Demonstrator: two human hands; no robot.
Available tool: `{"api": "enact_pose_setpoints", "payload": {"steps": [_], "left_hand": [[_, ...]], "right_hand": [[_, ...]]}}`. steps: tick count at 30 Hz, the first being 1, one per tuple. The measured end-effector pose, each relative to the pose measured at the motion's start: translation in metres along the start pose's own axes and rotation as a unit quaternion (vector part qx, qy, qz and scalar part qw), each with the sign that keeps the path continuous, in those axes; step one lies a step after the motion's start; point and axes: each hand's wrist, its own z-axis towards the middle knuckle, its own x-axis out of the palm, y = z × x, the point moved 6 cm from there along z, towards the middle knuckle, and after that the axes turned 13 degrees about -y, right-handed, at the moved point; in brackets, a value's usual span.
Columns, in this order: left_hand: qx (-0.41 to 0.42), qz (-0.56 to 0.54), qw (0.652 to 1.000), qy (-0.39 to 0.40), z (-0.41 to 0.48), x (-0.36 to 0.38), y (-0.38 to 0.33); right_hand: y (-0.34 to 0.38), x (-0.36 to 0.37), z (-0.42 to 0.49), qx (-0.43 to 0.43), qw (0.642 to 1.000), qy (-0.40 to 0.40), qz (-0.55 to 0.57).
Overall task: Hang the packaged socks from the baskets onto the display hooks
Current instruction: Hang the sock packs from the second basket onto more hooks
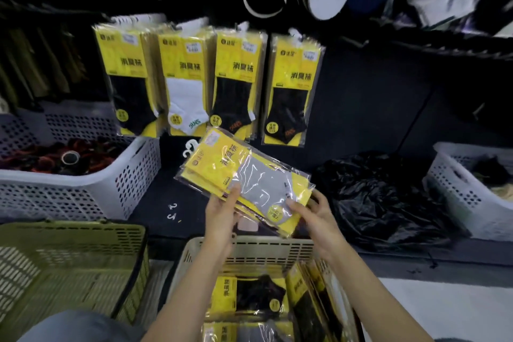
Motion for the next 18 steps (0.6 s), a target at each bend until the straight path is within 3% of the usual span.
{"api": "enact_pose_setpoints", "payload": {"steps": [2,5,9,13,18], "left_hand": [[0.052,0.066,0.996,0.018,0.002,0.005,-0.018],[0.107,0.137,0.981,0.089,-0.003,0.024,-0.037],[0.146,0.188,0.959,0.152,-0.01,0.049,-0.051],[0.202,0.201,0.951,0.118,-0.006,0.057,-0.069],[0.212,0.19,0.951,0.119,0.0,0.061,-0.078]], "right_hand": [[0.027,-0.006,0.009,-0.073,0.996,-0.042,-0.038],[0.069,0.011,0.008,-0.176,0.981,0.003,-0.087],[0.101,0.039,0.001,-0.245,0.965,0.031,-0.09],[0.107,0.044,0.001,-0.225,0.974,0.009,-0.014],[0.106,0.044,0.007,-0.178,0.983,0.046,0.02]]}}
